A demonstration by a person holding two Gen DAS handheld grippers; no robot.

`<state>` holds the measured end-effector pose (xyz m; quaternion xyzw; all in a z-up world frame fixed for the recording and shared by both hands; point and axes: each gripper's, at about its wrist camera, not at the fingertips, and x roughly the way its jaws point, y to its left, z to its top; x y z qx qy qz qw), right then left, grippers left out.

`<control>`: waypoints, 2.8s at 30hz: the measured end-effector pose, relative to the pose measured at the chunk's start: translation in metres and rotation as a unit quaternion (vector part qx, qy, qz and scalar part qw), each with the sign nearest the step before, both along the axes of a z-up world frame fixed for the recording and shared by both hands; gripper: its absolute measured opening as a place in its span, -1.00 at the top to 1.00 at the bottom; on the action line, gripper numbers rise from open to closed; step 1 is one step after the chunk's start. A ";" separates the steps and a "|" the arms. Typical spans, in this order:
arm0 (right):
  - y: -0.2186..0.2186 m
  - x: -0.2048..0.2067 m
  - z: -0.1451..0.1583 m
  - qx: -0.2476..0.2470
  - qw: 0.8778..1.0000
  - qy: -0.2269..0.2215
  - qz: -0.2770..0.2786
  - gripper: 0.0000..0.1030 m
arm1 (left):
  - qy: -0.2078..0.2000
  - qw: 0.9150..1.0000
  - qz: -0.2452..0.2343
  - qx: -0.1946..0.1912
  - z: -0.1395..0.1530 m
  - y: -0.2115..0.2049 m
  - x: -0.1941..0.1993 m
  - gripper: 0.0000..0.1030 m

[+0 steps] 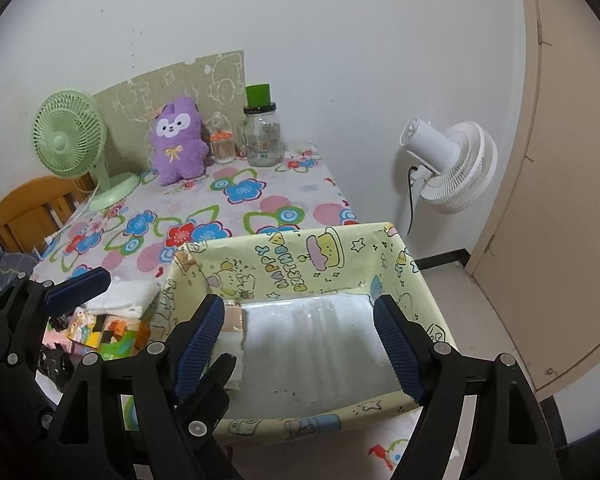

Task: Organize soft objects
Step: 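Withdraw both open tools up out of the gift box, then move the left tool to the black rolled bundle while the right tool approaches the green tissue box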

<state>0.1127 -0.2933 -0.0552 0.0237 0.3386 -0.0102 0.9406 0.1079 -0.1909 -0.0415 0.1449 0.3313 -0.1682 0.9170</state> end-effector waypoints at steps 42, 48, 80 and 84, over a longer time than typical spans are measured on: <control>0.087 -0.041 0.023 -0.022 0.999 -0.039 0.018 -0.80 | -0.036 0.997 0.043 -0.044 0.017 0.094 -0.038 -0.99; 0.102 -0.045 0.026 -0.016 0.998 -0.048 0.024 -0.88 | -0.045 0.996 0.056 -0.046 0.020 0.113 -0.043 -0.99; 0.180 -0.034 0.000 -0.036 0.994 -0.032 0.101 -0.95 | -0.011 0.989 0.137 -0.061 -0.012 0.193 -0.039 -0.99; 0.186 -0.028 -0.007 -0.026 0.993 -0.021 0.114 -0.95 | -0.002 0.986 0.152 -0.062 -0.019 0.204 -0.034 -0.99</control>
